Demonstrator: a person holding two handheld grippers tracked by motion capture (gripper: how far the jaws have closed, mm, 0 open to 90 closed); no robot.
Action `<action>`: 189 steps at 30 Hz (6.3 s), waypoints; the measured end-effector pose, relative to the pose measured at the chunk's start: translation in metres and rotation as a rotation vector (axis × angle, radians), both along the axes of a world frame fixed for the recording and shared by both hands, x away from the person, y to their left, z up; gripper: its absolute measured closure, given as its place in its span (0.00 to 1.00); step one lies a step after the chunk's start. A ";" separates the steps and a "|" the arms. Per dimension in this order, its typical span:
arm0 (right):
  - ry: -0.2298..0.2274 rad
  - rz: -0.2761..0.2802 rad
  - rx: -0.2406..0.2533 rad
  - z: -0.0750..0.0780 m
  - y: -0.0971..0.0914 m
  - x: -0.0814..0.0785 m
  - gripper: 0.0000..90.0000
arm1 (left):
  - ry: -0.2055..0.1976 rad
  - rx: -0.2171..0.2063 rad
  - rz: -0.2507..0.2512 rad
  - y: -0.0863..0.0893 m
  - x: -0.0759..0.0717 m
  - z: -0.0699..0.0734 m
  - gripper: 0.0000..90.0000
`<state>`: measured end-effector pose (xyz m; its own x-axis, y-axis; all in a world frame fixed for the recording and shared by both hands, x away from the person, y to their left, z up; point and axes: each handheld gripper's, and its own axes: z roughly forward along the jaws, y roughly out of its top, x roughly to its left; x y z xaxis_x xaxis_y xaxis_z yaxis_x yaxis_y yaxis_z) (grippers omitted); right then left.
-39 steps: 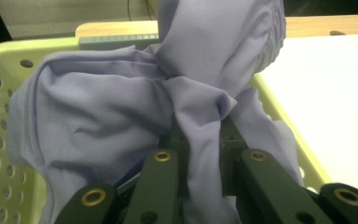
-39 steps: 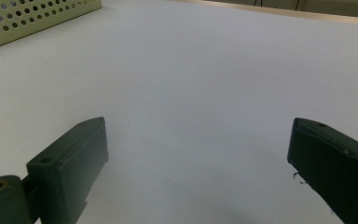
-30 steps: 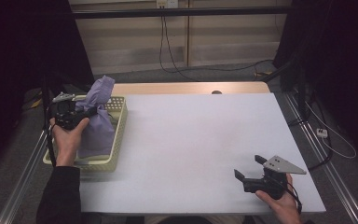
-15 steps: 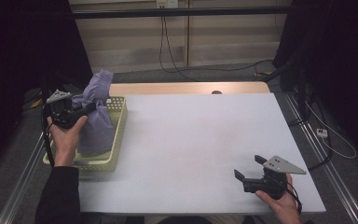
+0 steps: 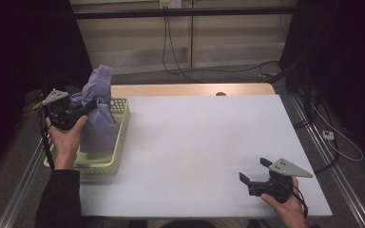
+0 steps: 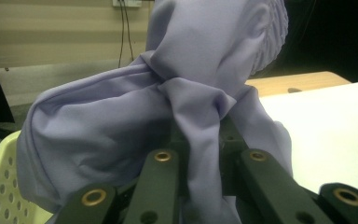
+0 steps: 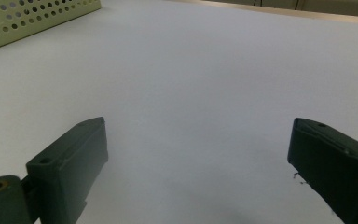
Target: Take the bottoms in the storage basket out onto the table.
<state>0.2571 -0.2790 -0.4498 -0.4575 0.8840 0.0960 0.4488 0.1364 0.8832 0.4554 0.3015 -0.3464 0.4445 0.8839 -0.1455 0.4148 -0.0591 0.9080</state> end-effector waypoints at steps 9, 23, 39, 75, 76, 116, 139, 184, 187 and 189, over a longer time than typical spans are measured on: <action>0.002 -0.001 0.004 0.000 0.000 0.000 0.06 | -0.016 -0.006 0.015 -0.001 -0.003 0.004 0.91; 0.001 0.001 0.001 0.000 0.000 0.000 0.06 | -0.059 -0.028 -0.003 -0.008 -0.010 0.018 0.91; -0.001 0.002 -0.003 0.000 0.000 0.000 0.06 | -0.100 -0.044 -0.013 -0.013 -0.020 0.032 0.91; 0.001 0.002 0.000 0.000 0.001 0.000 0.06 | -0.200 -0.060 -0.074 -0.027 -0.043 0.062 0.91; 0.001 0.001 0.000 0.000 0.001 0.000 0.06 | -0.202 -0.058 -0.079 -0.027 -0.043 0.063 0.91; 0.011 0.001 0.004 -0.001 0.001 0.004 0.06 | -0.183 -0.062 -0.150 -0.067 -0.035 0.063 0.91; 0.016 -0.001 0.005 -0.002 0.000 0.003 0.06 | -0.196 -0.093 -0.211 -0.103 -0.022 0.063 0.91; 0.012 0.010 0.004 -0.001 0.002 0.002 0.06 | -0.176 -0.056 -0.372 -0.167 -0.031 0.064 0.91; 0.012 0.010 0.004 -0.001 0.002 0.002 0.06 | -0.174 -0.052 -0.376 -0.170 -0.031 0.063 0.91; 0.012 0.009 0.004 -0.001 0.002 0.002 0.06 | -0.172 -0.046 -0.380 -0.173 -0.031 0.062 0.91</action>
